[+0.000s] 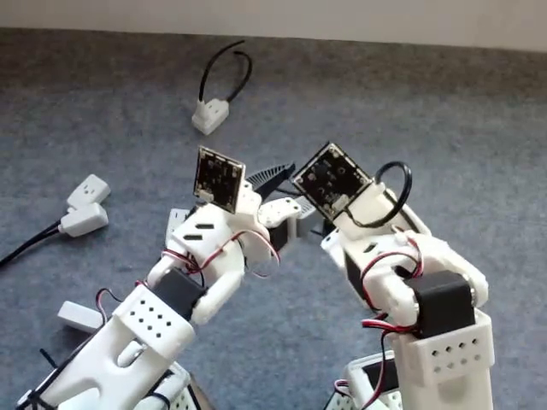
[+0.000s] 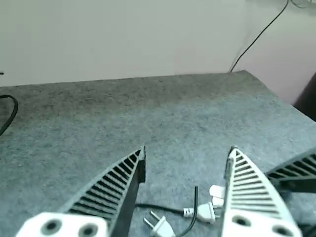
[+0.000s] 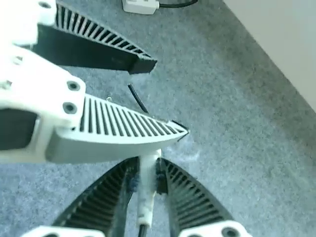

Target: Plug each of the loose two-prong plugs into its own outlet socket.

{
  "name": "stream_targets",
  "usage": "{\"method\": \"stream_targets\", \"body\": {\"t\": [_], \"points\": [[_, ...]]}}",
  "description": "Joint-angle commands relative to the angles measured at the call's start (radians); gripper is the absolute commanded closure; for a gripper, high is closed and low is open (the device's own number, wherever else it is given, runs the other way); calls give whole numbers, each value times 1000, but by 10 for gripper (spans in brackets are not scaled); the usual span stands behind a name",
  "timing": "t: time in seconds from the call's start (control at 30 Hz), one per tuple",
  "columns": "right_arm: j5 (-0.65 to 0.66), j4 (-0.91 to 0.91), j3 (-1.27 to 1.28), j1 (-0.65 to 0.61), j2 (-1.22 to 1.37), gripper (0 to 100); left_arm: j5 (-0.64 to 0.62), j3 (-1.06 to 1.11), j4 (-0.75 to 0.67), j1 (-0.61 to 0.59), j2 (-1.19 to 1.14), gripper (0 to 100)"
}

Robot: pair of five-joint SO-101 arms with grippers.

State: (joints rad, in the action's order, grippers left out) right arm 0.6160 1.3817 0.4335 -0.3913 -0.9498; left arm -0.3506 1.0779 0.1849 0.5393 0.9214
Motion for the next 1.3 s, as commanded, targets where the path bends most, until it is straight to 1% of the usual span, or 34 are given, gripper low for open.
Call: {"method": "stream_targets", "body": {"t": [0.0,0.23,0.33,0.5,1.0,1.07,1.13,1.27], "points": [[5,-56,-5,-5,-18,992,-3,-1,-14,33,10,738],[0,-44,-79,-5,-21,992,-3,1,-14,44,10,738],[-35,-2,-168,-5,-21,992,-3,13,-14,51,10,738],[-43,79,-282,-5,-13,992,-2,22,-14,90,10,738],[-41,183,-315,-4,-21,992,2,22,-14,82,10,738],[-41,194,-312,24,-15,992,2,21,-14,50,10,738],[-41,186,-312,74,-12,992,3,13,-14,-10,10,738],[-43,193,-303,113,18,992,3,-15,-15,-223,10,738]]}}
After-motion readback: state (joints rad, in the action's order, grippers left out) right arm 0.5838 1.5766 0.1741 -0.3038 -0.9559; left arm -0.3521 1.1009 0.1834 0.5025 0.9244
